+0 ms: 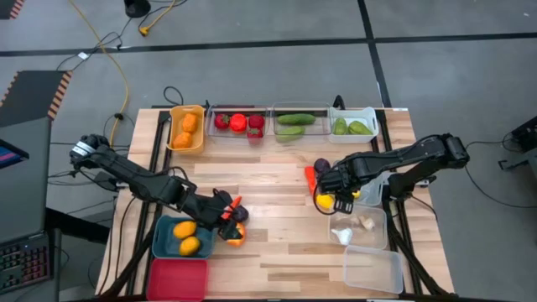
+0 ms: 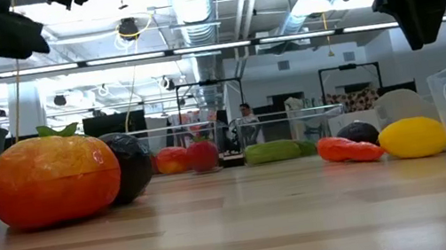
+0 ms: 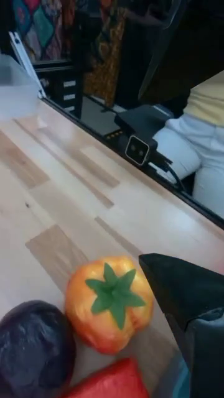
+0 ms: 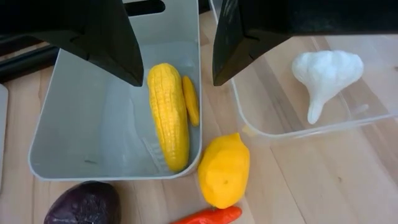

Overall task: Sort produce into baskets
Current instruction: Put the orange tomato into the left transparent bin

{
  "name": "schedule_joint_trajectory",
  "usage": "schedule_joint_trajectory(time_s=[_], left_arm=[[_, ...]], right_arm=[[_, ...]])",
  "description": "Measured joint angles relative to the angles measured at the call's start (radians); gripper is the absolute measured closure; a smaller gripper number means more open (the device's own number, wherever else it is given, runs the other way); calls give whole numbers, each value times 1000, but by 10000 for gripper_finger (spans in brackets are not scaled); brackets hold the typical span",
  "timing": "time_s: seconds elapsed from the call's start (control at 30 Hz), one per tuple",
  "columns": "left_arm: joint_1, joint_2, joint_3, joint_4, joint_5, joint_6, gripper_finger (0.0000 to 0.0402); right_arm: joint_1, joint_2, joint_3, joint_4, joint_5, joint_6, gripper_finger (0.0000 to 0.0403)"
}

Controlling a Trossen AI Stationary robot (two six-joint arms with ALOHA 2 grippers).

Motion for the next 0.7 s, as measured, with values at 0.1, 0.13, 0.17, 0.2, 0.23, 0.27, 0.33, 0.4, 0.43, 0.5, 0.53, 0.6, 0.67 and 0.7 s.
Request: schedule_joint_trajectory(time_s=[0.1,0.13,0.17,0.2,0.23,0.27,0.33,0.4,0.43,0.5,0.53,0.6,0.67,0.7], left_arm=[[3,0,0,9,-5,-10,2],[5,0,0,15,-5,-28,2],[6,0,0,21,-4,-50,2],[7,0,0,31,-3,-72,2],[7,0,0,43,-3,-89,2],[7,0,0,49,-5,-101,2],[7,0,0,66,-6,-122,2],[7,0,0,78,-6,-145,2],[7,0,0,91,-8,-157,3],[3,0,0,112,-16,-176,4],[1,8,3,115,-21,-185,5],[-5,39,36,101,-24,-187,5],[-9,90,98,75,-3,-154,5],[-9,120,140,53,10,-129,5]], right_arm=[[0,0,0,2,0,0,182],[0,0,0,2,0,0,182],[0,0,0,2,0,0,182],[0,0,0,3,0,0,182],[0,0,0,3,0,0,182],[0,0,0,3,0,0,182],[0,0,0,3,0,0,182],[0,0,0,3,0,0,182],[0,0,0,3,0,0,182],[0,0,0,4,0,0,182],[0,0,0,4,0,0,182],[0,0,0,6,0,0,182],[0,0,0,6,0,0,182],[0,0,0,8,1,0,182]])
